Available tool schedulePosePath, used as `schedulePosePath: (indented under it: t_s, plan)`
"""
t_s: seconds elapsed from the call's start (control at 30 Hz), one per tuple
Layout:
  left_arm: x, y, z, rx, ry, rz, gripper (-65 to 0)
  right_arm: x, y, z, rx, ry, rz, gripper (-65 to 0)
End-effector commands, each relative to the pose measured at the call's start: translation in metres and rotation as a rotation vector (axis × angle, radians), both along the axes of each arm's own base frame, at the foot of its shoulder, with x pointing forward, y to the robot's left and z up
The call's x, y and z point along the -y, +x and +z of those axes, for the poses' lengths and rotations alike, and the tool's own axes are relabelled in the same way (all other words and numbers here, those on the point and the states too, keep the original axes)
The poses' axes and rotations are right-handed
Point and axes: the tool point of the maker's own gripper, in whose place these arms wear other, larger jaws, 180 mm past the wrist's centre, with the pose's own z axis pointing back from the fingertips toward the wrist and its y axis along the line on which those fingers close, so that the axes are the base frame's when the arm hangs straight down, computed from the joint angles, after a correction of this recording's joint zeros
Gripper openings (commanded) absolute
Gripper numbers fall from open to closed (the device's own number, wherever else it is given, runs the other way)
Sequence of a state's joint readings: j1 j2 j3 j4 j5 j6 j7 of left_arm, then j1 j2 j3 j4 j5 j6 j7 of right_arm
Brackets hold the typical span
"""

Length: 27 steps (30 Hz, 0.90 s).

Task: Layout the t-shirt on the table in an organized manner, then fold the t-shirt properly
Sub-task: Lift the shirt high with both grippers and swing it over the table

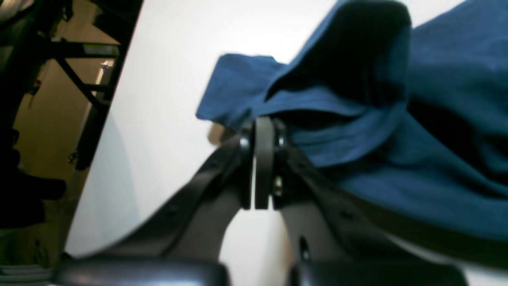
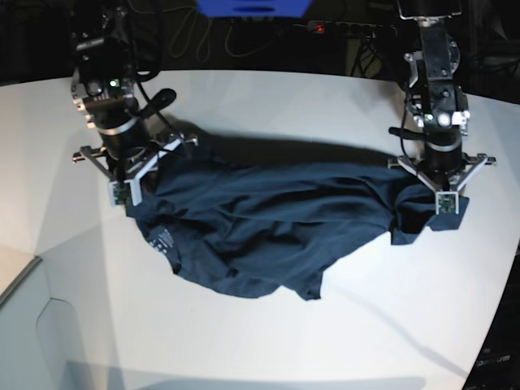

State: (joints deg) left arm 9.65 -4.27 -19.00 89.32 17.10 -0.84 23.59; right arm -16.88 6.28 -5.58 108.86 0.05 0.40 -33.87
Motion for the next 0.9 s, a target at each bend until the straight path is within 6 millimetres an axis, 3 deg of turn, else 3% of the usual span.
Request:
schedulePosePath:
  t_s: [0.0, 0.27, 0.57, 0.73, 0.87]
  plan:
    - [-0.002, 0.007, 0.022, 0.068, 0.028, -0.006, -64.8, 0.0, 0.006, 0.011, 0.047, -0.002, 0.005, -65.0]
    - [0.003, 0.013, 0.078, 0.205, 0.067, -0.026, -64.8, 0.005, 0.007, 0.014, 0.054, -0.005, -0.007, -65.0]
    - [-0.027, 0.015, 0.147, 0.376, 0.131, 0.056, -64.8, 0.001, 0.004, 0.04, 0.12, 0.002, 0.0, -65.0]
    - [-0.034, 0.026, 0.181, 0.473, 0.146, 0.08, -64.8, 0.028, 0.007, 0.049, 0.146, -0.024, -0.067, -65.0]
    - [-0.036, 0.04, 0.206, 0.546, 0.142, 0.092, -64.8, 0.052, 0.017, 0.067, 0.231, -0.05, -0.124, -65.0]
